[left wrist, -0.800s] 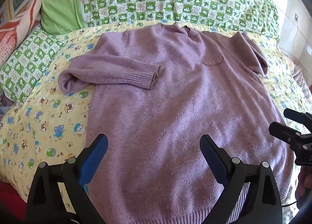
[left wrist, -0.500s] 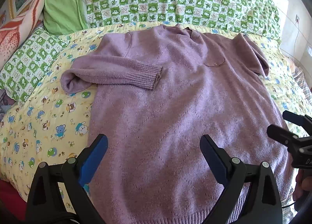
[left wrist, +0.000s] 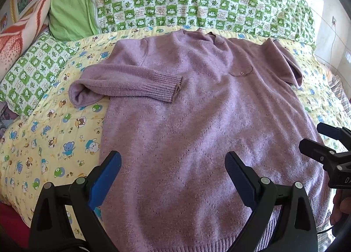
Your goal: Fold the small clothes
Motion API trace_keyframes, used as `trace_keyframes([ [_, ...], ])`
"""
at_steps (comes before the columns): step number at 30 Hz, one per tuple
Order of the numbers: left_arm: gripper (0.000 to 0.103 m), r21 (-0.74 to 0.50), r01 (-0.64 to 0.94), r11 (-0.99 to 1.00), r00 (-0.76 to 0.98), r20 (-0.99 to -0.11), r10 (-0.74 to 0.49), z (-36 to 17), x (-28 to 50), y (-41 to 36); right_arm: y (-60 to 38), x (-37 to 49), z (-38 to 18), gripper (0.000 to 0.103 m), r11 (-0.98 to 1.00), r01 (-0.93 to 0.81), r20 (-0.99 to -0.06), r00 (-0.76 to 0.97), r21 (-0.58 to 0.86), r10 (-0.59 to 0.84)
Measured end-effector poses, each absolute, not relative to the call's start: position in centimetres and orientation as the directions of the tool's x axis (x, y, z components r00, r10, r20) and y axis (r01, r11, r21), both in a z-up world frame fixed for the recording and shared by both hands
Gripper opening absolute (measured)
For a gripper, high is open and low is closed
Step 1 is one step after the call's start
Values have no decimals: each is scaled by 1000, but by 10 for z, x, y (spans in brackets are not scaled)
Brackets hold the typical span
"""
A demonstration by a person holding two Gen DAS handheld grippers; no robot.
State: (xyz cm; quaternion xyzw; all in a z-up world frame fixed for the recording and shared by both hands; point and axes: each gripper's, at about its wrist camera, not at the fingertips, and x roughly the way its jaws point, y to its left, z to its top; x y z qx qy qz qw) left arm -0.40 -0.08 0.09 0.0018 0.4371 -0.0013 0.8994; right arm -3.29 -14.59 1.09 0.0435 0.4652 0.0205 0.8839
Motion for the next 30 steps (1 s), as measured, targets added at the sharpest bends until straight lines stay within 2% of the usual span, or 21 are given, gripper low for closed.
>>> trace_keyframes([
  [6,96,9,7,1000,560,-829,4,-2,0,-1,-147,-31,12,102,994,-1,-824,558,113,94],
  [14,96,19,7,1000,579,-815,11,-4,2,-2,-146,-30,12,102,996,-3,-836,543,84,72],
  [24,96,4,7,1000,573,-820,-1,-4,8,-4,-146,-29,14,102,994,-5,-818,568,110,93],
  [30,96,-11,10,1000,569,-822,-15,-6,12,-4,-150,-26,13,102,989,21,-850,514,146,114],
])
